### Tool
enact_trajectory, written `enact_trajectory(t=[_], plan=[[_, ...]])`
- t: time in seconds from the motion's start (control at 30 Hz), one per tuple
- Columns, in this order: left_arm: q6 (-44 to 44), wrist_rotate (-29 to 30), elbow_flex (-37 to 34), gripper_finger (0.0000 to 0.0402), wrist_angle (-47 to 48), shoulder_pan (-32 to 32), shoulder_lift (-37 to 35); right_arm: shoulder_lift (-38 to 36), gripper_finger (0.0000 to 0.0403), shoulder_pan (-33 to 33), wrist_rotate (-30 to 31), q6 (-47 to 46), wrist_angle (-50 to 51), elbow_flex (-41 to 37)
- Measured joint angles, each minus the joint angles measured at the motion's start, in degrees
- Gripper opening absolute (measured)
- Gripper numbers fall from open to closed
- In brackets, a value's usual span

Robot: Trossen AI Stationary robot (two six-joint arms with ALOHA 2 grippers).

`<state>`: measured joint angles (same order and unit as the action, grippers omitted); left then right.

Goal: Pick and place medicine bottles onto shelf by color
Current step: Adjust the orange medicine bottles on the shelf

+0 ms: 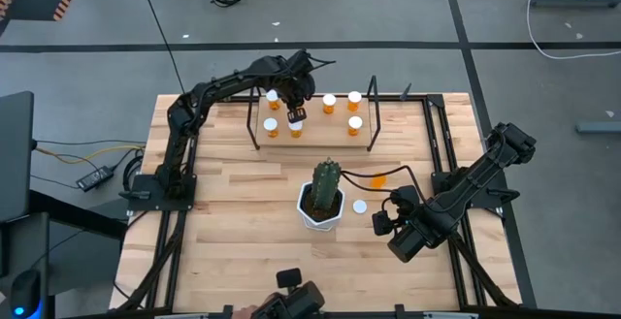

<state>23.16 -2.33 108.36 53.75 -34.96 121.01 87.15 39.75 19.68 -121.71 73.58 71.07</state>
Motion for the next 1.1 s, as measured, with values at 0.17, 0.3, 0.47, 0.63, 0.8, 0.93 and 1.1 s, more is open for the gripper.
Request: enact_trajectory(t=[0.17,0.3,0.47,0.63,0.8,0.93,1.1], plan=[[0.0,0.0,0.0,0.0003,-1.4,0.0,0.0,0.0,0.0371,0.0,0.0,0.0,0.0,0.0],[-0.1,0.0,0.0,0.0002,-2.6,0.0,0.0,0.0,0.0371,0.0,0.0,0.0,0.0,0.0],[-1.1,0.1,0.0,0.0003,-0.8,0.1,-1.5,0.0,0.0371,0.0,0.0,0.0,-0.2,0.0],[0.3,-2.2,0.0,0.0003,5.8,-0.5,-1.9,0.0,0.0371,0.0,0.0,0.0,0.0,0.0],[2.0,-2.8,0.0,0.0002,5.1,-0.6,-1.9,0.0,0.0371,0.0,0.2,0.0,0.0,0.0],[4.4,-4.5,0.0,0.0002,5.0,-0.9,-1.6,0.0,0.0371,0.0,0.2,0.0,0.0,0.0],[4.8,-6.6,0.0,0.0003,5.8,-1.3,-1.0,0.0,0.0371,0.0,0.2,-0.1,0.0,0.0]])
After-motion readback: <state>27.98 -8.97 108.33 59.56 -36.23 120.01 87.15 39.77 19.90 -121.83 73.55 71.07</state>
